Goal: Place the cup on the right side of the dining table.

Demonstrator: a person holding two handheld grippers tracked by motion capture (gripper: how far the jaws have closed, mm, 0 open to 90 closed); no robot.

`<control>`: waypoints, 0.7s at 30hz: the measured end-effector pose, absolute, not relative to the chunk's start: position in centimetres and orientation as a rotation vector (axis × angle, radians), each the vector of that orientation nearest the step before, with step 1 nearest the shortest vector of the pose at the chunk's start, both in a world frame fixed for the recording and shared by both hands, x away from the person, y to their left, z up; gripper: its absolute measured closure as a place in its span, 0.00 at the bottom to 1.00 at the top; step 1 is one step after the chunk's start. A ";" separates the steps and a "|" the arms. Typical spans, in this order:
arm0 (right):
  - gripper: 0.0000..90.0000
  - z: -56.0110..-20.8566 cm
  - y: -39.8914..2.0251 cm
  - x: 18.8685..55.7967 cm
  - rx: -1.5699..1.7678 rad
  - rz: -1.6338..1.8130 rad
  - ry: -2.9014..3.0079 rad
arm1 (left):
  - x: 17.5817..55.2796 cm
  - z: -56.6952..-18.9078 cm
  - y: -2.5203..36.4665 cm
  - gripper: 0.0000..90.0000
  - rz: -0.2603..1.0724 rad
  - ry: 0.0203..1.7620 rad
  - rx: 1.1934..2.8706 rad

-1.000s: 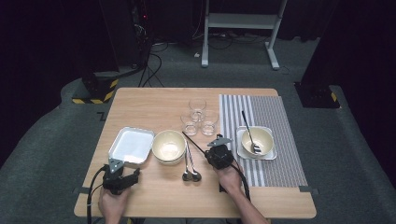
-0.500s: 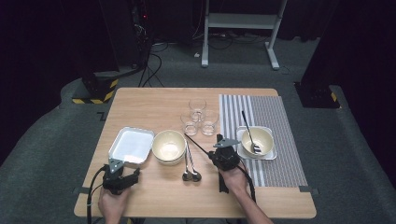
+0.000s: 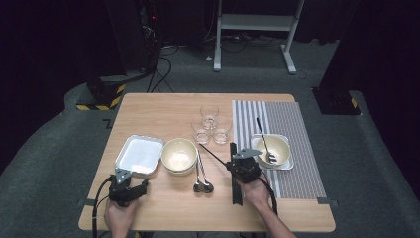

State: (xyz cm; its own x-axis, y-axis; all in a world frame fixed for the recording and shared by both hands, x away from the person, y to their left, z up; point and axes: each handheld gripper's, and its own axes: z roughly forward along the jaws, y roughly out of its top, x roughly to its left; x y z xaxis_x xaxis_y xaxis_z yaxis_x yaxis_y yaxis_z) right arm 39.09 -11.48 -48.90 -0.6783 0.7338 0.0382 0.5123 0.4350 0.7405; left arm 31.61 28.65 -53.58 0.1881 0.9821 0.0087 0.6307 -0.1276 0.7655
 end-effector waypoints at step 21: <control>0.96 -47.9 -13.5 38.5 1.077 1.156 2.371 | 31.6 -53.6 28.6 0.30 0.713 1.512 1.838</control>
